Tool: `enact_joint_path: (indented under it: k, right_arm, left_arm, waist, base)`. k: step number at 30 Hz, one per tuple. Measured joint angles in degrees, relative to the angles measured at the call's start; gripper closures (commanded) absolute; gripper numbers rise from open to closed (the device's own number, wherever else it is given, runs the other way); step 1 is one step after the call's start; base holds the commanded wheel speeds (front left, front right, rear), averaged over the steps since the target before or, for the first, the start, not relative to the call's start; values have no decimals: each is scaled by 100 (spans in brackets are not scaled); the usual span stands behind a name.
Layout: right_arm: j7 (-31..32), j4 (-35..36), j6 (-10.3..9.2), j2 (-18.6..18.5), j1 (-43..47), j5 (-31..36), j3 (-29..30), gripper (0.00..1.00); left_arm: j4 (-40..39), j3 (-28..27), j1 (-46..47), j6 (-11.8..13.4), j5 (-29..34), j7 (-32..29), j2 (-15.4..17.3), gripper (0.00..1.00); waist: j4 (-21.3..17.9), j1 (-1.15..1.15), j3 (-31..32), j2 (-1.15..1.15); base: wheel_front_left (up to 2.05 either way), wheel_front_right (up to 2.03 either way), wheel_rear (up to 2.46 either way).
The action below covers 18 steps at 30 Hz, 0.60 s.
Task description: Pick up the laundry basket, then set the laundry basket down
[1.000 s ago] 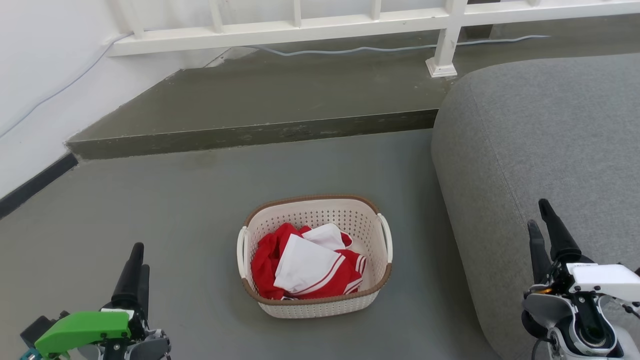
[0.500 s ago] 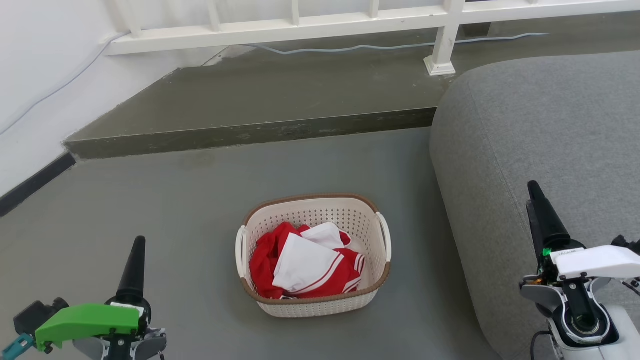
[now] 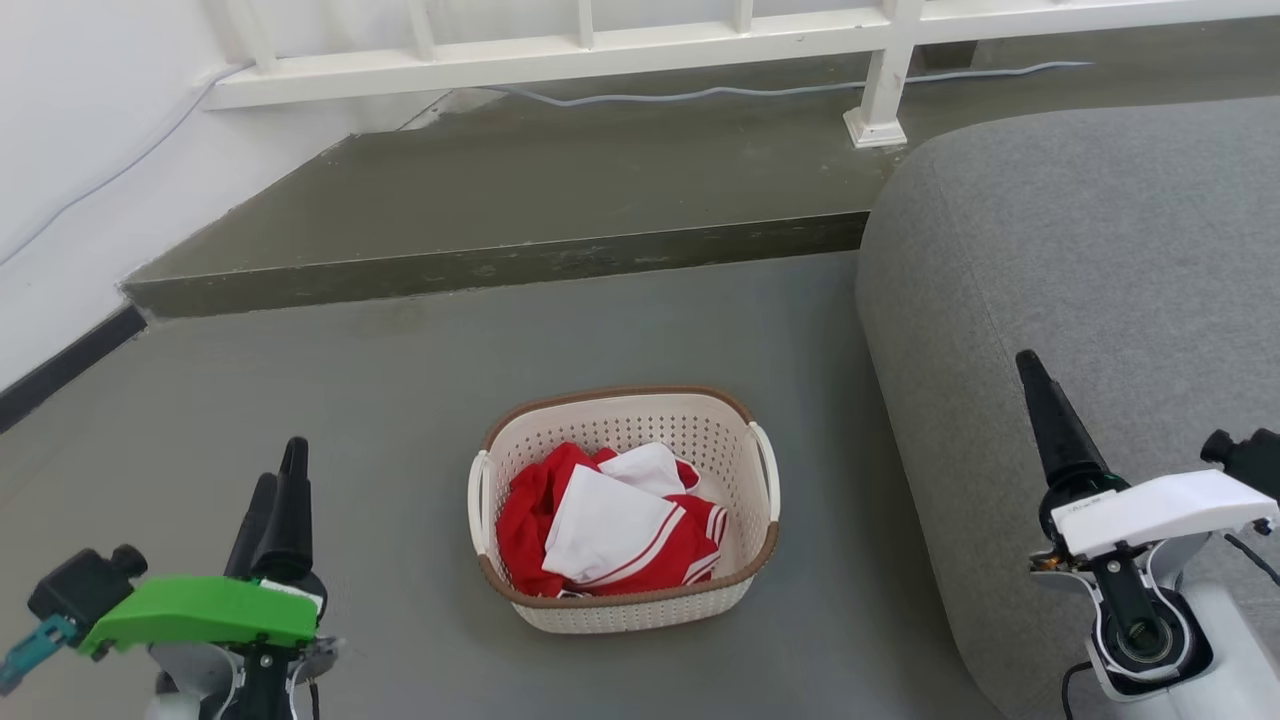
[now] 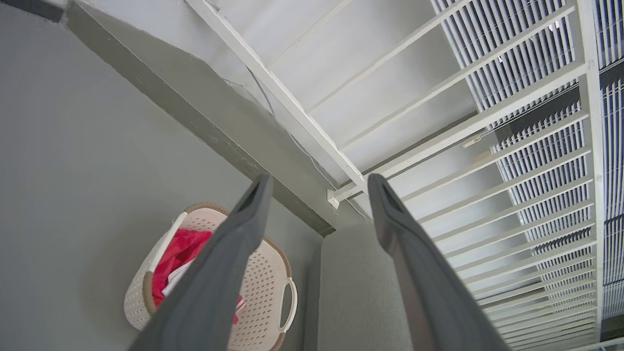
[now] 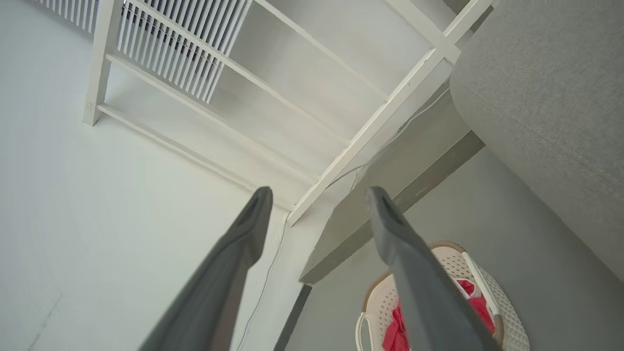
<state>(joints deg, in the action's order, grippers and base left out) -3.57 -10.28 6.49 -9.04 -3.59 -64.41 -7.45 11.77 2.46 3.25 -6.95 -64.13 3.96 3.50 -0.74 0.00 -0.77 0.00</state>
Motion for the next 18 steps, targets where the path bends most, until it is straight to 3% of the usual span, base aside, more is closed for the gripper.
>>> enact_joint_path:
  k: [18]
  right_arm:
    - [-407, -2, -424, -151, -188, 1614, -469, 0]
  left_arm:
    - [-181, 368, 39, 324, 2019, 354, 82, 0]
  waist:
    - [-27, 0, -39, 0]
  base:
    - [0, 0, 0]
